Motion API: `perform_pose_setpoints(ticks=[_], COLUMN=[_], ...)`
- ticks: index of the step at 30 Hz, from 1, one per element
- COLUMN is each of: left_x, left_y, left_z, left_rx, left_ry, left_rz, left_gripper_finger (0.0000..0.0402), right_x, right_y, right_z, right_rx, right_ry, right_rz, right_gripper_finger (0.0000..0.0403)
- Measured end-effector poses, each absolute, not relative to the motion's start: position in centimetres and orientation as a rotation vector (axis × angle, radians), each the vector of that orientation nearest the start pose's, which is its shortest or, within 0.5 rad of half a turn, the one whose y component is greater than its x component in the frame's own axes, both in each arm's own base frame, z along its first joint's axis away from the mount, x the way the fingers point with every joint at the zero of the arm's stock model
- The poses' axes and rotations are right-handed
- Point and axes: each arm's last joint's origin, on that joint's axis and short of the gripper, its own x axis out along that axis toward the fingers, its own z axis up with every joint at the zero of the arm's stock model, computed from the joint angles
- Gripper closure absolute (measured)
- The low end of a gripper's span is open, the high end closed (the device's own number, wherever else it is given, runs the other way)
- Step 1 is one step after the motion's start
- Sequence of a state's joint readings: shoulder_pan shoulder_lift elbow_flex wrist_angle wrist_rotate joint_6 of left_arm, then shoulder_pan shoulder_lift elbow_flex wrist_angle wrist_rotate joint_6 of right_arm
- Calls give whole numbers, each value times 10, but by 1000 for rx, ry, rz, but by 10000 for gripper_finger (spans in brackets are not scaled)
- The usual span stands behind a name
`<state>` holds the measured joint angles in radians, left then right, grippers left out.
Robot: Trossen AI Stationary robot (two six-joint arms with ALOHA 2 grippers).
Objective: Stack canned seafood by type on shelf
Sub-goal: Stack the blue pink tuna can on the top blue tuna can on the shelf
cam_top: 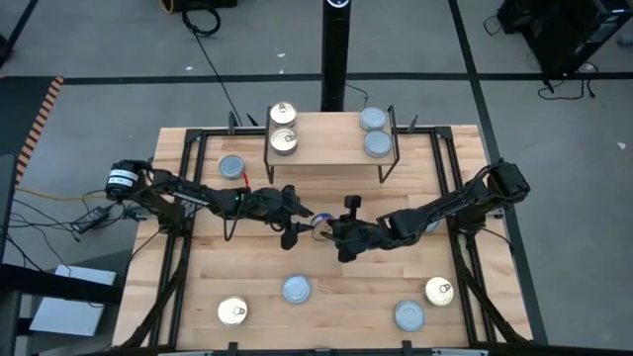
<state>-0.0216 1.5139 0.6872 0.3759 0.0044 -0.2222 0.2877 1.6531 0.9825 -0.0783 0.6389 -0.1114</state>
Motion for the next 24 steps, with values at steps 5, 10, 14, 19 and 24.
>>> perform_pose_setpoints(ticks=[5,10,14,19,24], left_x=[302,302,302,302,294], left_y=[-7,-7,-7,-7,-6], left_z=[185,185,185,185,207], left_rx=[-240,-229,-182,-178,-84], left_ry=[453,452,452,450,382], left_rz=[30,27,16,15,9], left_gripper_finger=[172,167,167,170,173], right_x=[329,329,329,329,331], right_y=[79,79,80,79,72], right_z=[200,200,200,200,201], right_rx=[-460,-459,-442,-412,-381], right_ry=[688,687,686,686,678], right_rz=[-291,-291,-289,-290,-317], right_gripper_finger=[396,396,396,396,396])
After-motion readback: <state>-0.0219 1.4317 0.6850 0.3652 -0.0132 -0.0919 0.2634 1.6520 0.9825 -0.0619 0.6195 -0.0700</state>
